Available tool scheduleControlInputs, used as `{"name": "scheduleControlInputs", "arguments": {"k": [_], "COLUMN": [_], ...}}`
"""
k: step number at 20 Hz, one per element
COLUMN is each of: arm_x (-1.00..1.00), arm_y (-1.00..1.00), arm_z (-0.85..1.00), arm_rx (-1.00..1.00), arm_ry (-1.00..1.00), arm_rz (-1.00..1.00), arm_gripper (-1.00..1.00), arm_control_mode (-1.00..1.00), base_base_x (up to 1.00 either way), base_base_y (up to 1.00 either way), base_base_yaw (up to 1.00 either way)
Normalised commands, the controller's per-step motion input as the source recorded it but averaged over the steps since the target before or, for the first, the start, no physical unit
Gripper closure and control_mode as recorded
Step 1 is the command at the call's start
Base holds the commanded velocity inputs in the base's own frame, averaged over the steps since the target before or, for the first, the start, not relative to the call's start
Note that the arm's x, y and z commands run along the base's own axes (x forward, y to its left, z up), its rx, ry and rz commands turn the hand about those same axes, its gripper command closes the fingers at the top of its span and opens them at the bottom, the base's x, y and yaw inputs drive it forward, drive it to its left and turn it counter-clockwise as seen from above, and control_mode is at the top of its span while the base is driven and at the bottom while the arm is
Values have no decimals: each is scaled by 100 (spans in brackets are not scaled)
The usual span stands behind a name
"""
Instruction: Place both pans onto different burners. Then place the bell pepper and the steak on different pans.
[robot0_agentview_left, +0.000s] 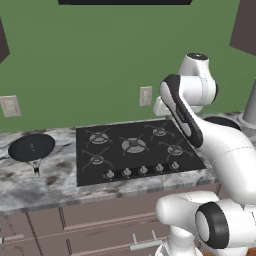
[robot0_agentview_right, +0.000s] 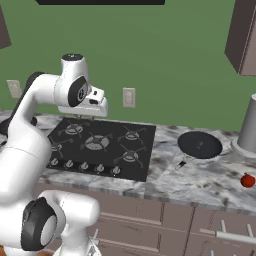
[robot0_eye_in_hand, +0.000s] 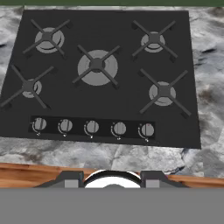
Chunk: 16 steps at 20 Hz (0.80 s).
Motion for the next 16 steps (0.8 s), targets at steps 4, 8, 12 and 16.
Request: {"name": "scheduleControlInputs", "arguments": {"k": [4,8,12,16], "arm_x": [-11,-33,-35,-33], "arm_y": [3,23,44,51], "arm_z": [0,0,0,0], "arm_rx": [0,0,0,0], "arm_ry": [0,0,0,0], "arm_rz": [0,0,0,0], "arm_gripper": [-100,-100,-100,-100], "arm_control_mode": [-100,-100,-100,-100], "base_base_x": [0,0,0,0], "base_base_y": [0,0,0,0], "base_base_yaw": [0,0,0,0]}}
